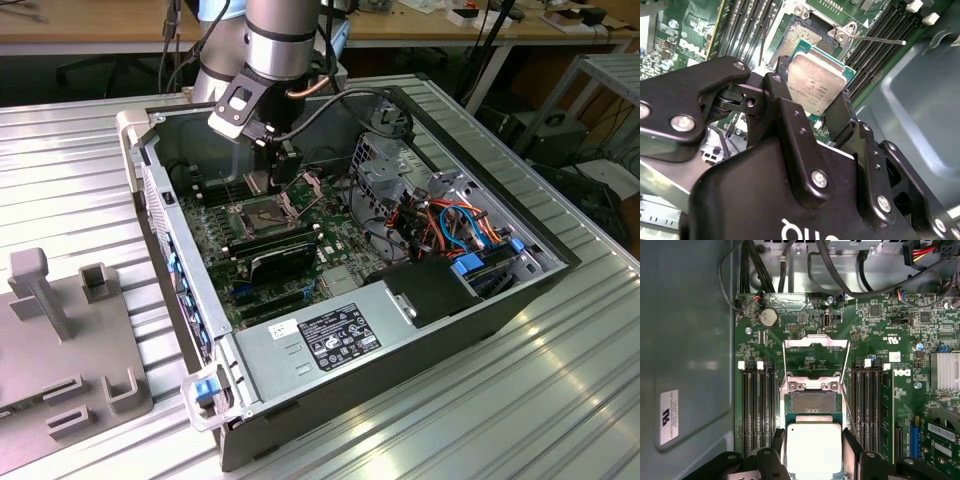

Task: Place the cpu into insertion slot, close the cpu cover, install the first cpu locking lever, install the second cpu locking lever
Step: 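Place the cpu into insertion slot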

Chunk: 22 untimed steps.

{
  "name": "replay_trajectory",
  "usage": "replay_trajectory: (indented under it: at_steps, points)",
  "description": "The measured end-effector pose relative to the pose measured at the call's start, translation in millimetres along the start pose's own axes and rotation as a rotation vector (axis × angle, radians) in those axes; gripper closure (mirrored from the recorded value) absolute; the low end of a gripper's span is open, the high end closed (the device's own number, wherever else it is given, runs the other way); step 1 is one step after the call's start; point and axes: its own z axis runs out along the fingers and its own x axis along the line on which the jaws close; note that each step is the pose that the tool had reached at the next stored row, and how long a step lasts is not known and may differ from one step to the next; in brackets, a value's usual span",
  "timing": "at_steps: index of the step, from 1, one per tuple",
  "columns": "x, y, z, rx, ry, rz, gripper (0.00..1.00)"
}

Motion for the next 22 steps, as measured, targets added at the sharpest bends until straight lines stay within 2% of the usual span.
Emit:
replay_trajectory:
  at_steps: [1, 4, 18, 22]
  points:
    - [0.3, 0.0, 4.1, -0.0002, 0.0002, -0.002, 0.45]
    - [0.4, -0.3, 9.0, -0.0001, 0.0002, -0.002, 0.45]
    - [0.5, -0.3, 10.5, -0.0002, 0.0003, -0.002, 0.45]
    - [0.5, -0.4, 13.0, -0.0001, 0.0002, -0.002, 0.45]
